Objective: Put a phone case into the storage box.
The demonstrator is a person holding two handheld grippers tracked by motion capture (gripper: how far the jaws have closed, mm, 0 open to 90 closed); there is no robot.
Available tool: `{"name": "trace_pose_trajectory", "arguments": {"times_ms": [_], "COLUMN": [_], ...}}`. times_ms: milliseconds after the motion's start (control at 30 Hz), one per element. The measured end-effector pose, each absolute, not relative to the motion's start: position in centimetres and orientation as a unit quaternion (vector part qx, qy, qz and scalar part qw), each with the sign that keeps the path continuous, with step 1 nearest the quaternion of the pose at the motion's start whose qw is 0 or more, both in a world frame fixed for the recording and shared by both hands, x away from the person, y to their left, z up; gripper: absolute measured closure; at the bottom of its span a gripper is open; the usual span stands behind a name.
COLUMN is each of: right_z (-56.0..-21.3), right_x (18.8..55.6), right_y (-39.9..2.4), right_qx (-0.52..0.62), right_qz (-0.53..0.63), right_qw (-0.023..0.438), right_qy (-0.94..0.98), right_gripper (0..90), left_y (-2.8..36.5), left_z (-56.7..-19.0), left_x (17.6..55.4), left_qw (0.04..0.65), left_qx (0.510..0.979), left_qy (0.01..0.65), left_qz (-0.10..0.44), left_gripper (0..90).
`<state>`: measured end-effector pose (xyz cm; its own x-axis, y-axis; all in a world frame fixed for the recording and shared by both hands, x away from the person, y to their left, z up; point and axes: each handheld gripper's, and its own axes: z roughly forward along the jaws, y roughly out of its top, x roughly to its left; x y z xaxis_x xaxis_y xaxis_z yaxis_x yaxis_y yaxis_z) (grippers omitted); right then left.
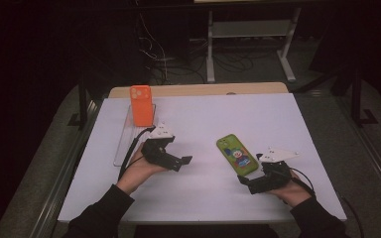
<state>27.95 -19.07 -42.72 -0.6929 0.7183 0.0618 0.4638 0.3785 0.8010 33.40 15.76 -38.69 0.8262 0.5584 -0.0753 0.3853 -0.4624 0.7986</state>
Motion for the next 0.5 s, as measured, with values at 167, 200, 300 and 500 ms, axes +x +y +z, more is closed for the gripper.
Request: {"name": "trace_pose_trajectory", "arguments": {"times_ms": [167,200,300,500], "right_z": [-42.7,-42.7,-42.5,-42.7], "right_x": [28.2,28.2,28.3,28.4], "right_y": [-18.9,-18.8,-18.3,-16.7], "right_qx": [0.367,0.369,0.369,0.371], "right_qz": [0.419,0.417,0.415,0.404], "right_qw": [0.149,0.144,0.132,0.110], "right_qy": [0.817,0.818,0.821,0.829], "right_gripper": [0.0,0.3,10.0,46.4], "left_y": [15.7,15.6,15.3,14.6], "left_z": [-39.9,-40.2,-40.9,-41.5], "left_x": [32.3,32.1,31.8,31.6], "left_qw": [0.440,0.437,0.437,0.427], "left_qx": [0.850,0.853,0.856,0.864], "left_qy": [0.276,0.272,0.269,0.259], "left_qz": [0.087,0.085,0.067,0.065], "left_gripper": [1.5,1.5,1.5,1.5]}}
